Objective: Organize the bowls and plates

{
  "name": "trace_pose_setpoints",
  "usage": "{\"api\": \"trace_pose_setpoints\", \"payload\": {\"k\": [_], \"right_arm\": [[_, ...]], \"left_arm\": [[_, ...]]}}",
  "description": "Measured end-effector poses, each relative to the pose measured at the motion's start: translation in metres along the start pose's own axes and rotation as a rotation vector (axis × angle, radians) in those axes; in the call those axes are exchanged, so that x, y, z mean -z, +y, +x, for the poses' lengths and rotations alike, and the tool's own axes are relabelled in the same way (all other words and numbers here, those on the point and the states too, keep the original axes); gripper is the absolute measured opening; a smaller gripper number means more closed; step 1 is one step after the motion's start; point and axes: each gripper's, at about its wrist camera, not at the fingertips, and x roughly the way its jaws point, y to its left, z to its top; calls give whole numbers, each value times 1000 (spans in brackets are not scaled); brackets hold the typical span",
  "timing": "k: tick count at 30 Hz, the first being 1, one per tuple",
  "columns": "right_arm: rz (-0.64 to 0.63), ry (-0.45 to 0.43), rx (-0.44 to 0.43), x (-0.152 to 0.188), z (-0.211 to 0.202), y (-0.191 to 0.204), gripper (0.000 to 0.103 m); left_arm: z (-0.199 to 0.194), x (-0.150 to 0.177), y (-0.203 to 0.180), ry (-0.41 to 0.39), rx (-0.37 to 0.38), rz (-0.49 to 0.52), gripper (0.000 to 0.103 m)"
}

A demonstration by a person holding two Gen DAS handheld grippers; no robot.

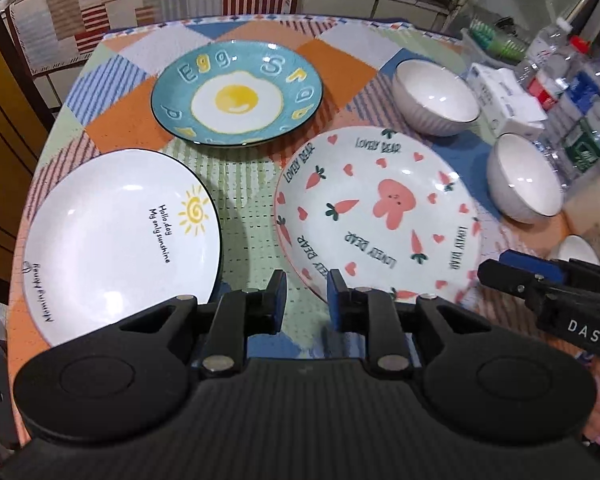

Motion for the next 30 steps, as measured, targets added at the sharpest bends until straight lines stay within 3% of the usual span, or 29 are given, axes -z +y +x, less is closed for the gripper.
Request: {"api": "trace_pose_setpoints", "payload": {"k": [7,19,26,30], "right_arm": [[-72,-33,-32,-9,-53,40,53],[-212,-32,-157,2,-100,105,58],[-289,6,-221,7,-105,142,69],[-335,19,-240,10,-98,161,82]], "left_arm": [[-52,13,1,-42,-21,42,25],[-120,57,33,-82,-57,26,32],[-139,73,61,-83,-60,19,42],[-139,77,79,-91,-78,11,56]]}}
